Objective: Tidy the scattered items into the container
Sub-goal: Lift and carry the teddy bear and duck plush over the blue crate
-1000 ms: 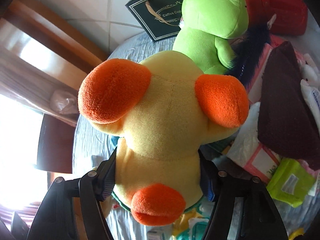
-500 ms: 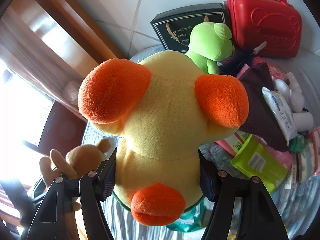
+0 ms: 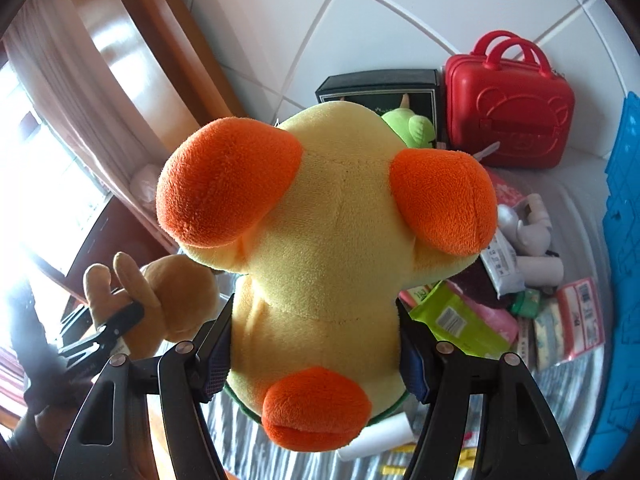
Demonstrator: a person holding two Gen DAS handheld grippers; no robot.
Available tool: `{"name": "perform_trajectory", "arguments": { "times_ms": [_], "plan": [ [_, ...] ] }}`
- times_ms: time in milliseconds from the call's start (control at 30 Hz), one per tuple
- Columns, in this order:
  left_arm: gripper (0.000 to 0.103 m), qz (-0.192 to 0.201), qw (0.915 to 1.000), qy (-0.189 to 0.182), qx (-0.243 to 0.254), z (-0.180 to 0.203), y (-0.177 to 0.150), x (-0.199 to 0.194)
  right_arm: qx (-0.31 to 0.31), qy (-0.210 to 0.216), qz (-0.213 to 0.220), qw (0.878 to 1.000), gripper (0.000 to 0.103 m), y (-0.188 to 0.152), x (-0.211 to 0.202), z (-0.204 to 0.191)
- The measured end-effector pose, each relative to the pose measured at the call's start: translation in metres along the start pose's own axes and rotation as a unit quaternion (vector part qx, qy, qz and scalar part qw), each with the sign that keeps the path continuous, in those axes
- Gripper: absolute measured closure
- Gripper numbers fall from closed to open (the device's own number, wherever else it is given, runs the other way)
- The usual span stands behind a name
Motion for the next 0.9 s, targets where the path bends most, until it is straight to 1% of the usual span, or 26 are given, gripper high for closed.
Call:
{"name": "perform_trajectory", "arguments": {
  "times_ms": [233,433,567,667,900],
  "plan": [
    [0.042,0.025,0.9994,-0.017,0.018,0.027,0.028,-0.008,0.000,-0.010,0.043,0.999,0.035,0.006,-0.058,0.015],
    [0.042,0.037,0.9982,-0.025,0.039,0.054,0.047,-0.009,0.010,-0.017,0.080,0.997,0.034,0.010,-0.101,0.037],
    [0.042,0.045,0.9975,-0.025,0.049,0.073,0.059,-0.008,0.014,-0.013,0.104,0.994,0.034,0.013,-0.128,0.050],
    [0.042,0.048,0.9974,-0.023,0.049,0.090,0.066,-0.007,0.016,-0.006,0.112,0.994,0.034,0.018,-0.141,0.061],
    [0.042,0.066,0.9959,-0.021,0.057,0.148,0.082,-0.007,0.017,0.015,0.132,0.991,0.034,0.026,-0.176,0.103]
  ]
}}
Point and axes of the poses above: each gripper's, at about its wrist camera, not at the fingertips, and x roughly the way its jaws point, z to its right, y to its top, the point moved 6 cm from there along x, roughly the way its jaws point, and after that the axes turned 15 degrees about -y, right-handed, at the moved point
